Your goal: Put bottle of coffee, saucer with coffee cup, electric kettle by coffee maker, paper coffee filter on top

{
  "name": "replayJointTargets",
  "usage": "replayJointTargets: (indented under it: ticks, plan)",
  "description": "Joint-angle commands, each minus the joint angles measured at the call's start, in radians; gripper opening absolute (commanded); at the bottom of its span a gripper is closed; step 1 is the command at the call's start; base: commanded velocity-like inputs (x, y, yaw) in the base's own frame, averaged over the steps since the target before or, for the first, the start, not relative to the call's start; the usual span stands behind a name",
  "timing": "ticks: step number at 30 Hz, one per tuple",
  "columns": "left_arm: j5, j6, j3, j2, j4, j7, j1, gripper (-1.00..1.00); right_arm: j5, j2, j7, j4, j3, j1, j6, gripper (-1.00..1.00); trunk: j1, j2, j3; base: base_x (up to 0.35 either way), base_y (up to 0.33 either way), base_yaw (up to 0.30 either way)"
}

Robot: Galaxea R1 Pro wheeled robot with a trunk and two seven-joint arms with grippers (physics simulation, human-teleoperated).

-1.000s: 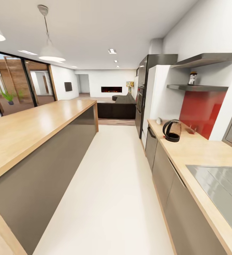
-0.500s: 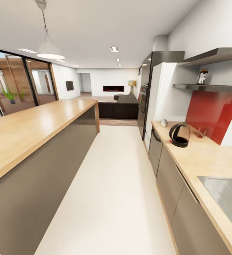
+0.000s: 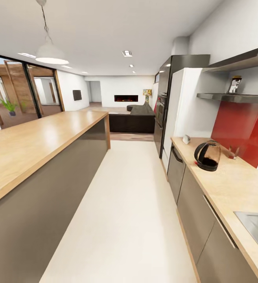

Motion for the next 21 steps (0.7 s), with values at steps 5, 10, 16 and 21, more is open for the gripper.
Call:
replayJointTargets:
  ticks: [5,10,16,21]
  plan:
    - [-0.001,-0.004,0.002,0.000,0.001,-0.001,-0.001,1.00,0.001,0.000,-0.001,0.001,-0.003,0.000,-0.003,1.00,0.001,-0.001,-0.001,0.334,0.000,0.000]
    - [-0.001,-0.004,0.003,0.000,0.001,-0.001,-0.001,1.00,0.001,0.000,-0.002,0.001,-0.003,0.000,-0.003,1.00,0.001,-0.001,-0.001,0.334,0.000,0.000]
    - [-0.001,-0.004,0.004,0.000,0.001,0.001,-0.001,1.00,0.001,0.000,-0.002,0.002,-0.003,0.000,-0.003,1.00,0.001,-0.001,-0.001,0.334,0.000,0.000]
    - [0.000,-0.003,0.004,0.001,0.001,0.001,-0.001,1.00,0.001,0.000,-0.002,0.002,-0.003,0.000,-0.003,1.00,0.001,-0.001,-0.001,0.334,0.000,0.000]
